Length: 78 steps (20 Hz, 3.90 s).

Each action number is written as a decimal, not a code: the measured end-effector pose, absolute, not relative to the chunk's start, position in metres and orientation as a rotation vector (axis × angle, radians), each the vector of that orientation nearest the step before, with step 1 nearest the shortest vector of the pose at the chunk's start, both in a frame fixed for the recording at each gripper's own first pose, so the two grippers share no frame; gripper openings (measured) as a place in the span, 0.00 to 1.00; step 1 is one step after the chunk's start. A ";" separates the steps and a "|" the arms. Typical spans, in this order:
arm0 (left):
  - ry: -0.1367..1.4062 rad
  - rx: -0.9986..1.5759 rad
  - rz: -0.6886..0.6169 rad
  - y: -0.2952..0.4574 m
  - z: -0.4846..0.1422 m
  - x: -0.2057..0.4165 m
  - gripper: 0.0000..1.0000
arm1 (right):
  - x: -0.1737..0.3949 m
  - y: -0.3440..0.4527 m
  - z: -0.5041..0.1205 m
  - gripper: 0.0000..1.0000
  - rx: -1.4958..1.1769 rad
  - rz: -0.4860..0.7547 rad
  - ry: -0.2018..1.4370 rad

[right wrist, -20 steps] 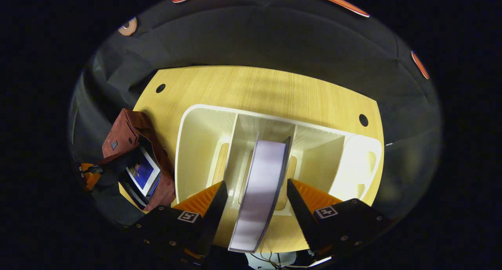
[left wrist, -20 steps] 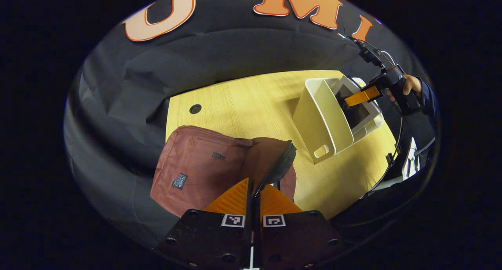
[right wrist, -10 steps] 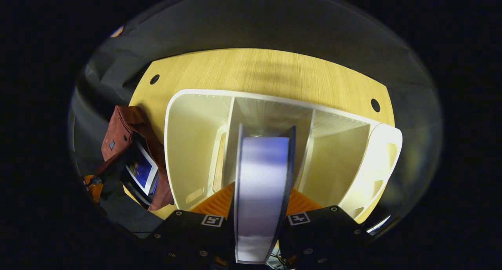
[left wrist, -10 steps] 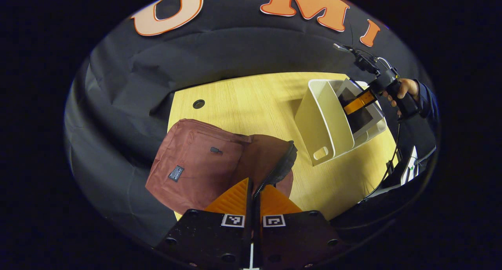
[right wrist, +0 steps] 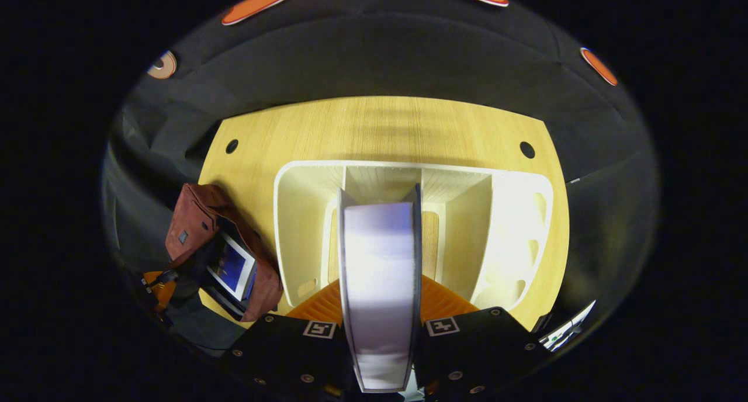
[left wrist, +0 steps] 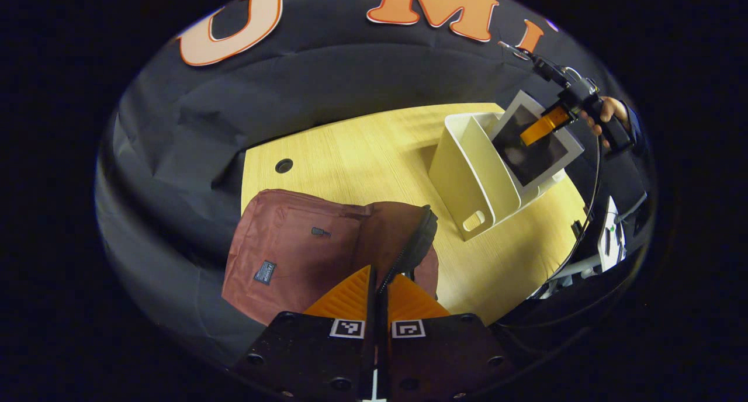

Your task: Open the schoolbag, grab two books from the bookshelf and put them into the schoolbag.

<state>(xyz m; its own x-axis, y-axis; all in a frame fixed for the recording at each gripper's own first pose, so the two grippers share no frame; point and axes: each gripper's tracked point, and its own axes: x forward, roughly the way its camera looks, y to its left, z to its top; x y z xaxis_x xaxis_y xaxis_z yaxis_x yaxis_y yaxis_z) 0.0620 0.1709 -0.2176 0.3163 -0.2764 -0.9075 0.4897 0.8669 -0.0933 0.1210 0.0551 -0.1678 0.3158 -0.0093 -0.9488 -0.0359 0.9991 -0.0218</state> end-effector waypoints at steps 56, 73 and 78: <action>0.974 0.399 -0.878 0.180 -0.194 0.050 0.03 | 0.035 0.395 -0.272 0.40 0.977 0.199 0.877; 0.946 0.381 -0.877 0.184 -0.190 0.045 0.03 | 0.043 0.440 -0.322 0.36 1.004 0.178 0.920; 0.966 0.307 -0.854 0.187 -0.197 0.044 0.03 | 0.025 0.403 -0.320 0.77 0.910 0.116 0.927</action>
<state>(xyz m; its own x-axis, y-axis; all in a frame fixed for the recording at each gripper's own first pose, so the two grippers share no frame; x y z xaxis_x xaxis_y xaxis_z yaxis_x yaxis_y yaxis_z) 0.0440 0.1874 -0.1967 0.2833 -0.4973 -0.8200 0.7529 0.6449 -0.1310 0.0253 0.4027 -0.3195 0.6218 0.4509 -0.6404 0.2799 0.6357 0.7194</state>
